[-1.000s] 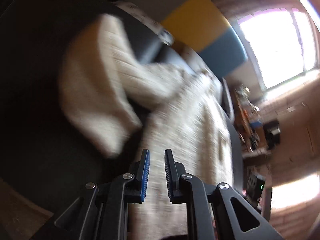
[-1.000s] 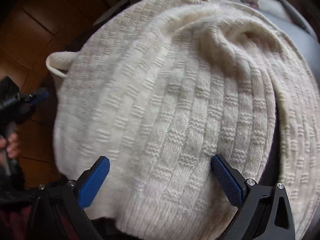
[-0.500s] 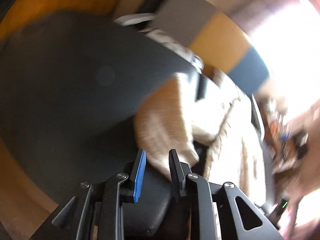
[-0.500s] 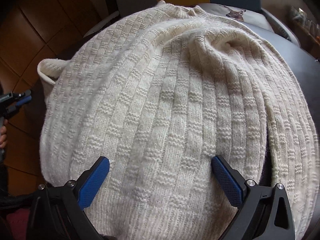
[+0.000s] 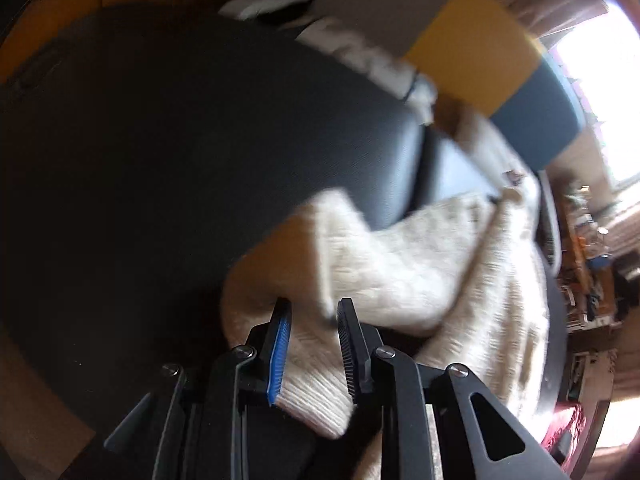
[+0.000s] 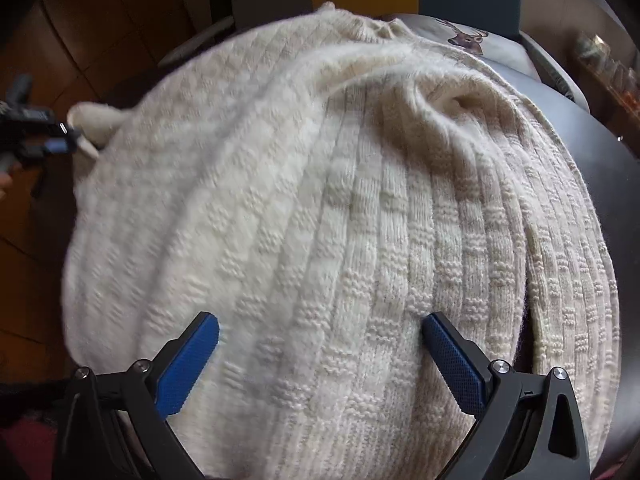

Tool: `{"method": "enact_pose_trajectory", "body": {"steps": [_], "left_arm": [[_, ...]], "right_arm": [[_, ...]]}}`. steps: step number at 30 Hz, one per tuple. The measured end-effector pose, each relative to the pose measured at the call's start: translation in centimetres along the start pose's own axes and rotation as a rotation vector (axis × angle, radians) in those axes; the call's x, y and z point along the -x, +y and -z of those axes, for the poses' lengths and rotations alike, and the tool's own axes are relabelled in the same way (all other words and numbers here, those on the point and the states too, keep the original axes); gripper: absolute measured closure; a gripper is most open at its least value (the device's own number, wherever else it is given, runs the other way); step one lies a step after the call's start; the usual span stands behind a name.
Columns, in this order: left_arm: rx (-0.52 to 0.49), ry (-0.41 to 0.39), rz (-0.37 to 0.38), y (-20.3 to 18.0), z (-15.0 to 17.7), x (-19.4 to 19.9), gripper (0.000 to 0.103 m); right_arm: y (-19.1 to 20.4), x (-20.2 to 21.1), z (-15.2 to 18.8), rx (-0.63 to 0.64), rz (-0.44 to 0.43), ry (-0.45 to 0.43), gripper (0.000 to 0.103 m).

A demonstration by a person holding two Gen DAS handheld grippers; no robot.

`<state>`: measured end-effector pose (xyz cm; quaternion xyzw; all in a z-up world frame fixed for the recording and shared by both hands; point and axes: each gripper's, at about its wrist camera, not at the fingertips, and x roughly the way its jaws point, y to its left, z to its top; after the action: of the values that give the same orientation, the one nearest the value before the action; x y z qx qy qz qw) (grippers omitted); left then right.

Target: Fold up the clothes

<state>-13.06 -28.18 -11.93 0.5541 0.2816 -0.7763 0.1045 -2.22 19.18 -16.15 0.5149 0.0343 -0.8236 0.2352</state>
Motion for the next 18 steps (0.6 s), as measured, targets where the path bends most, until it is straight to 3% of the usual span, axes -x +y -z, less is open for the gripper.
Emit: {"method": "enact_pose_trajectory", "body": {"steps": [5,7,10,14,18], "left_arm": [[0.054,0.093,-0.014,1.7,0.1,-2.7,0.081],[0.072,0.077,0.043,2.6,0.3,-2.7,0.083],[0.087,0.048,0.13,3.8,0.7,-2.4,0.096],[0.069,0.026,0.371,5.4,1.2,0.2,0.097],[0.057,0.093,0.713,7.9,1.4,3.2,0.097]], "right_arm": [[4.5,1.6,-4.7,0.12,-0.182,-0.077,0.0],[7.9,0.5,-6.2,0.207,-0.244,-0.057,0.0],[12.5,-2.8,-7.4,0.319,-0.276,0.012,0.0],[14.3,-9.1,-7.8,0.332,-0.178,0.145,0.0],[14.4,-9.7,-7.0,0.353,-0.161,0.072,0.0]]}}
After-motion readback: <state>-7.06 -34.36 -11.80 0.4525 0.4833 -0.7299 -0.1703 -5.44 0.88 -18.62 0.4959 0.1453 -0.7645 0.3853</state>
